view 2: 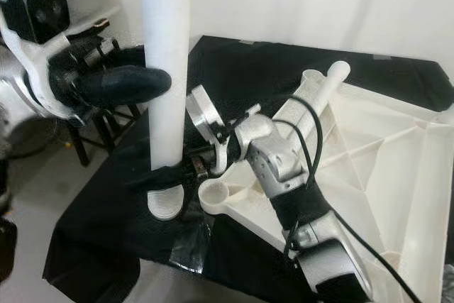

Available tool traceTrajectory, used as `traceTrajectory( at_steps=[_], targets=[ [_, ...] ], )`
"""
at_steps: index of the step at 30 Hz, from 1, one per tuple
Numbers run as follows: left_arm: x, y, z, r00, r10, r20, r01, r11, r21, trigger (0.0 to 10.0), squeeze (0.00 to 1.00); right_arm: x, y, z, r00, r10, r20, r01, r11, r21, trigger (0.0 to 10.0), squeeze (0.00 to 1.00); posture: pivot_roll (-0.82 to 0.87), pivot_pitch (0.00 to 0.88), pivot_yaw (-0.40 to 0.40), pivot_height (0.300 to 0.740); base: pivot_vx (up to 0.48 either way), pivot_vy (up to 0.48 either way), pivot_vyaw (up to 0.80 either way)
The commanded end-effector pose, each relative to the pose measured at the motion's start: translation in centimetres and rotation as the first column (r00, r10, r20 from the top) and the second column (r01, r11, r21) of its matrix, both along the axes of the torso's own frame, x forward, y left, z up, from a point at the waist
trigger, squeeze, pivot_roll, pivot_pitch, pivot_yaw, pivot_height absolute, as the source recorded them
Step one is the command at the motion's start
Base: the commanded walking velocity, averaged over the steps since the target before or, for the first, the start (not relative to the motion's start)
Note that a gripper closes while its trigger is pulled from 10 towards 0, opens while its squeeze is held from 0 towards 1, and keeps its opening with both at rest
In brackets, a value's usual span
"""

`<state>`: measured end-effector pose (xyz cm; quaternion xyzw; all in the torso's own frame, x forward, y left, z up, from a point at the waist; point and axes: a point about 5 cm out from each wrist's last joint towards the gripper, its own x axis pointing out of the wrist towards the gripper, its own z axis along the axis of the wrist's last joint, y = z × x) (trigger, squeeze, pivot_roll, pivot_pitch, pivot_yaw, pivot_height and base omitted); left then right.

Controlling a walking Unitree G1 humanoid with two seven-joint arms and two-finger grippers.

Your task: Building children table

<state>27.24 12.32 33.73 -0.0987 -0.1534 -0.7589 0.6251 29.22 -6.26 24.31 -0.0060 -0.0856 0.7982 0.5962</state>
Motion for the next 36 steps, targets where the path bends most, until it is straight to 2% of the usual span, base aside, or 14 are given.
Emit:
traceTrajectory(
  at_steps=[1,2,6,8,11,12,13,14,15,16,17,18,24,36],
  targets=[
    [0.6,0.6,-0.8,0.998,0.047,-0.033,-0.047,0.999,0.01,10.0,1.0,0.2,-1.0,1.8,0.998,-0.053,0.046,0.048,0.994,0.096,0.0,0.0,-0.03,0.016,0.025,0.74,0.0,0.0,0.0],
    [1.6,1.9,-1.0,0.978,0.204,-0.053,-0.204,0.979,-0.004,10.0,1.0,0.8,-1.3,1.8,0.979,-0.199,0.036,0.193,0.972,0.135,0.0,0.0,-0.03,0.027,0.021,0.74,0.0,0.0,0.0],
    [2.2,2.9,-1.0,0.949,0.311,-0.055,-0.312,0.95,-0.008,10.0,1.0,1.4,-1.6,1.7,0.953,-0.304,0.022,0.297,0.943,0.149,0.0,0.0,-0.03,0.028,0.02,0.74,0.0,0.0,0.0],
    [3.1,6.2,-0.8,0.841,0.534,-0.082,-0.537,0.843,-0.027,10.0,1.0,2.5,-2.5,1.6,0.865,-0.502,-0.008,0.496,0.852,0.166,0.0,0.0,-0.03,0.04,0.018,0.74,0.0,0.0,0.0],
    [3.3,7.3,-0.8,0.789,0.608,-0.091,-0.612,0.791,-0.028,10.0,1.0,2.8,-2.9,1.6,0.828,-0.561,-0.027,0.557,0.814,0.166,0.0,0.0,-0.04,0.043,0.017,0.74,0.0,0.0,0.0],
    [3.6,8.8,-1.1,0.702,0.705,-0.105,-0.71,0.703,-0.027,10.0,1.0,3.1,-3.4,1.7,0.777,-0.628,-0.03,0.624,0.764,0.164,0.0,0.0,-0.04,0.052,0.014,0.74,0.0,0.0,0.0],
    [3.6,8.8,-1.1,0.702,0.705,-0.105,-0.71,0.703,-0.027,10.0,1.0,3.1,-3.4,1.7,0.777,-0.628,-0.03,0.624,0.764,0.164,0.0,0.0,-0.04,0.052,0.014,0.74,0.0,0.0,0.0],
    [3.9,10.3,-1.7,0.58,0.806,-0.117,-0.812,0.583,-0.012,10.0,1.0,3.3,-3.9,1.7,0.724,-0.689,-0.032,0.685,0.713,0.152,0.0,0.0,-0.05,0.062,0.013,0.74,0.0,0.0,0.0],
    [3.9,10.3,-1.7,0.58,0.806,-0.117,-0.812,0.583,-0.012,10.0,1.0,3.3,-3.9,1.7,0.724,-0.689,-0.032,0.685,0.713,0.152,0.0,0.0,-0.05,0.062,0.013,0.74,0.0,0.0,0.0],
    [4.2,11.5,-2.6,0.447,0.887,-0.117,-0.891,0.453,0.025,10.0,1.0,3.4,-4.2,1.7,0.678,-0.734,-0.03,0.73,0.669,0.139,0.0,0.0,-0.05,0.068,0.011,0.74,0.0,0.0,0.0],
    [4.2,11.5,-2.6,0.447,0.887,-0.117,-0.891,0.453,0.025,10.0,1.0,3.4,-4.2,1.7,0.678,-0.734,-0.03,0.73,0.669,0.139,0.0,0.0,-0.05,0.068,0.011,0.74,0.0,0.0,0.0],
    [3.9,11.5,-5.3,0.276,0.958,-0.071,-0.955,0.282,0.097,10.0,0.0,3.3,-4.0,1.4,0.604,-0.796,-0.035,0.793,0.597,0.123,10.0,0.0,-0.06,0.077,0.004,0.74,0.0,0.0,0.0],
    [3.1,8.9,-8.1,0.219,0.974,-0.05,-0.962,0.224,0.155,10.0,0.0,3.4,-2.9,0.6,0.528,-0.846,-0.065,0.848,0.524,0.078,10.0,0.0,-0.08,0.082,-0.017,0.74,0.0,0.041,0.0],
    [2.9,5.0,-10.3,0.242,0.961,-0.138,-0.954,0.261,0.148,10.0,0.0,3.4,-1.5,0.4,0.463,-0.869,-0.175,0.884,0.467,0.02,10.0,0.0,-0.1,0.075,0.005,0.74,0.0,0.421,-0.2]
  ],
)
